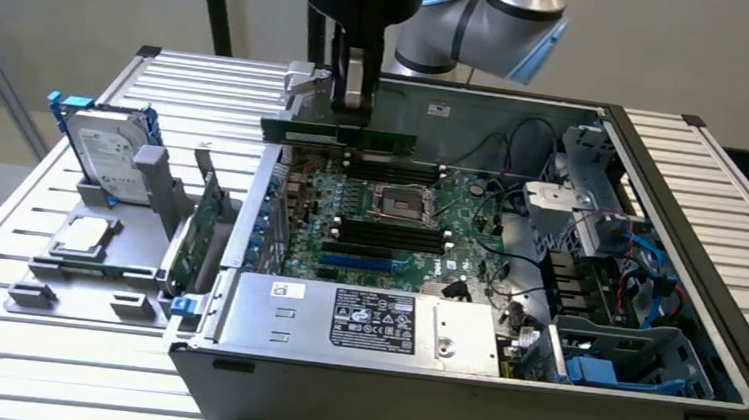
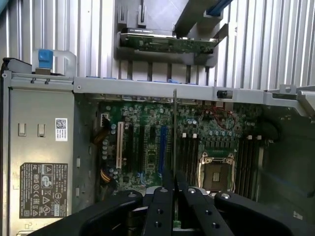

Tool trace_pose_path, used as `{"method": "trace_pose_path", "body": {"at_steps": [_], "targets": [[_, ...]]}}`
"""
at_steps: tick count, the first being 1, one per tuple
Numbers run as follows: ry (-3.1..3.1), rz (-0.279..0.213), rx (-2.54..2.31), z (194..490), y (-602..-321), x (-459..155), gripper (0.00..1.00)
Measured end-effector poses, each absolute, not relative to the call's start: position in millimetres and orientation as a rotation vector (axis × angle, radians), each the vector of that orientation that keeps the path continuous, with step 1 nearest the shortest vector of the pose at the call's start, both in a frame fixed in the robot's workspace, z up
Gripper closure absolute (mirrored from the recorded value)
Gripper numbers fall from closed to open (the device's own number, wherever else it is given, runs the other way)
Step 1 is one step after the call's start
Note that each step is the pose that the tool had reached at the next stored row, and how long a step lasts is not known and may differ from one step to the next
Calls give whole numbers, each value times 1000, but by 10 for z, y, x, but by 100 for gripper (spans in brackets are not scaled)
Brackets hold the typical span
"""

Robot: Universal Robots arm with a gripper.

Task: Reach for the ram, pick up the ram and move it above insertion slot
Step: 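Pick up the ram and move it above insertion slot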

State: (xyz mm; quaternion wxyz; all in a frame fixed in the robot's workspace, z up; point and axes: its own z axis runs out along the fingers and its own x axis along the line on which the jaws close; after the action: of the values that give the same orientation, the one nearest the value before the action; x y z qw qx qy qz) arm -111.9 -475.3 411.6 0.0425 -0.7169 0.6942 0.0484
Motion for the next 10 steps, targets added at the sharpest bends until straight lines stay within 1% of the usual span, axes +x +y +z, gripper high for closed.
{"method": "trace_pose_path", "body": {"at_steps": [10], "targets": [[2126, 144, -2196, 4109, -4511, -889, 87]]}}
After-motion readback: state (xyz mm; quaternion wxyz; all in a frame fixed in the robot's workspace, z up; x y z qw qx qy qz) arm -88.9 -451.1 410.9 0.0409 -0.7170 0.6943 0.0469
